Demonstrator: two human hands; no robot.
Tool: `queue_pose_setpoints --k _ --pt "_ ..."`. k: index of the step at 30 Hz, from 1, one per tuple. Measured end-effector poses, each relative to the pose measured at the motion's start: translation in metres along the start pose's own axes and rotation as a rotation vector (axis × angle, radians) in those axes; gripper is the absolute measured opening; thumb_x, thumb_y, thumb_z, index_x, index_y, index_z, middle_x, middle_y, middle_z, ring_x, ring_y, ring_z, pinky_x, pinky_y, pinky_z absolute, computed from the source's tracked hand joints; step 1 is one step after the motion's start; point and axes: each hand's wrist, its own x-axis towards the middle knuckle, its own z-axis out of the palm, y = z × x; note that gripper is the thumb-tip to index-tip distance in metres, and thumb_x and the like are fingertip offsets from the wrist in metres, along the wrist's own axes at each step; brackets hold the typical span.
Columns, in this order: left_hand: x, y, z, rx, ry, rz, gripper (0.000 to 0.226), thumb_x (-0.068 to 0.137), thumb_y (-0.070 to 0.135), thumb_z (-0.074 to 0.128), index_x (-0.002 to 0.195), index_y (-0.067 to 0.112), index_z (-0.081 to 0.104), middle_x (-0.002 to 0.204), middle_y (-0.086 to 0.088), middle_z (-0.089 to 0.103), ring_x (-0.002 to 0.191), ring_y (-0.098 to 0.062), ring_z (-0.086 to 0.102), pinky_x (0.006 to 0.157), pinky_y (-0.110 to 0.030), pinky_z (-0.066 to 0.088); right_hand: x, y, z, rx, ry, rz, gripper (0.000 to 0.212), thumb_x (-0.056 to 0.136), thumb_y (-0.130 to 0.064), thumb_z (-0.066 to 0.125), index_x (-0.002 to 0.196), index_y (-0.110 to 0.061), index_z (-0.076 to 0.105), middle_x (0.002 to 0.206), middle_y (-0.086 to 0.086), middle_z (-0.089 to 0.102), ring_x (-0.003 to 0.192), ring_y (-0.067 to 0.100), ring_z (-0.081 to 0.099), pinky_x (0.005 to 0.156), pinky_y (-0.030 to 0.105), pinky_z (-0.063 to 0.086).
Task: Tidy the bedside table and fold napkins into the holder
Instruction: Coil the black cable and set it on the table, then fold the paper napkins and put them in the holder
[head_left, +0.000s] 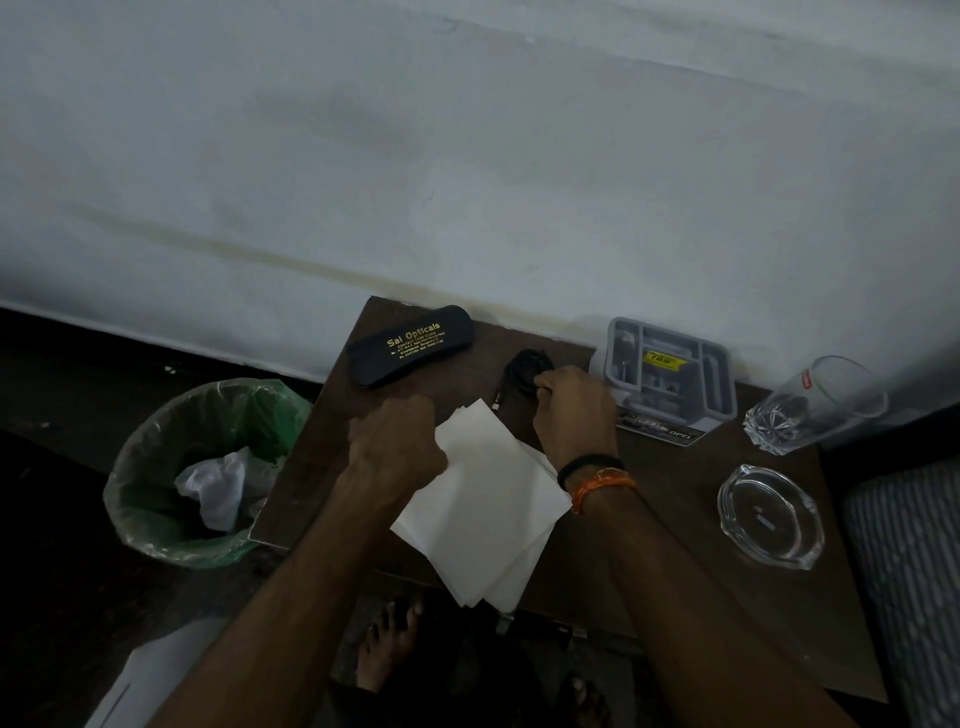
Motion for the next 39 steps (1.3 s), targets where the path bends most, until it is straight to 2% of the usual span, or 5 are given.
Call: queue_pose_setpoints --k 9,14,18,21,39 --pt "-0.001 0.003 -0.004 -0.007 -0.011 0.009 0.049 0.079 0.041 0.076 0.114 0.012 0.056 0.115 -0.006 0.062 0.106 -0.025 0.060 0.091 -0.043 0.052 -0.007 -0.006 -0.012 0.028 0.047 0.001 0.029 0.094 -0.015 0.059 0.123 -0.011 0.064 0.120 0.010 0.061 0.107 0.028 0.061 0.090 0.036 0.049" --pt "-0.004 0.007 -0.008 -0.039 0.007 -0.017 0.038 0.083 0.027 0.074 0.112 0.011 0.056 0.113 -0.007 0.063 0.101 -0.025 0.063 0.085 -0.038 0.053 -0.019 0.001 -0.024 0.074 0.087 -0.003 0.015 0.085 -0.006 0.058 0.088 -0.013 0.071 0.090 0.005 0.068 0.084 0.022 0.064 0.073 0.032 0.053" --pt "-0.008 0.011 -0.013 -0.098 0.070 -0.002 0.031 0.087 0.020 0.069 0.111 0.006 0.056 0.110 -0.010 0.064 0.100 -0.028 0.064 0.085 -0.040 0.053 -0.034 0.009 -0.030 0.229 -0.282 0.032 0.010 0.081 -0.021 0.075 0.090 -0.020 0.070 0.086 -0.006 0.070 0.081 0.008 0.063 0.077 0.027 0.055" --pt "-0.010 0.011 -0.016 -0.204 0.102 0.023 0.020 0.085 0.013 0.069 0.100 0.007 0.058 0.100 -0.011 0.065 0.091 -0.027 0.064 0.083 -0.041 0.055 -0.044 0.010 -0.028 0.174 -0.485 0.024 0.050 0.070 -0.042 0.084 0.111 -0.020 0.065 0.101 -0.004 0.067 0.091 0.012 0.062 0.079 0.029 0.053" --pt "-0.006 -0.006 -0.031 -0.292 -0.215 0.212 0.007 0.076 -0.002 0.075 0.079 0.002 0.070 0.088 -0.009 0.073 0.087 -0.023 0.070 0.088 -0.040 0.057 -0.046 0.004 -0.009 0.185 -0.393 -0.042 0.047 0.061 -0.030 0.089 0.094 -0.023 0.056 0.102 -0.002 0.059 0.089 0.013 0.049 0.064 0.024 0.036"
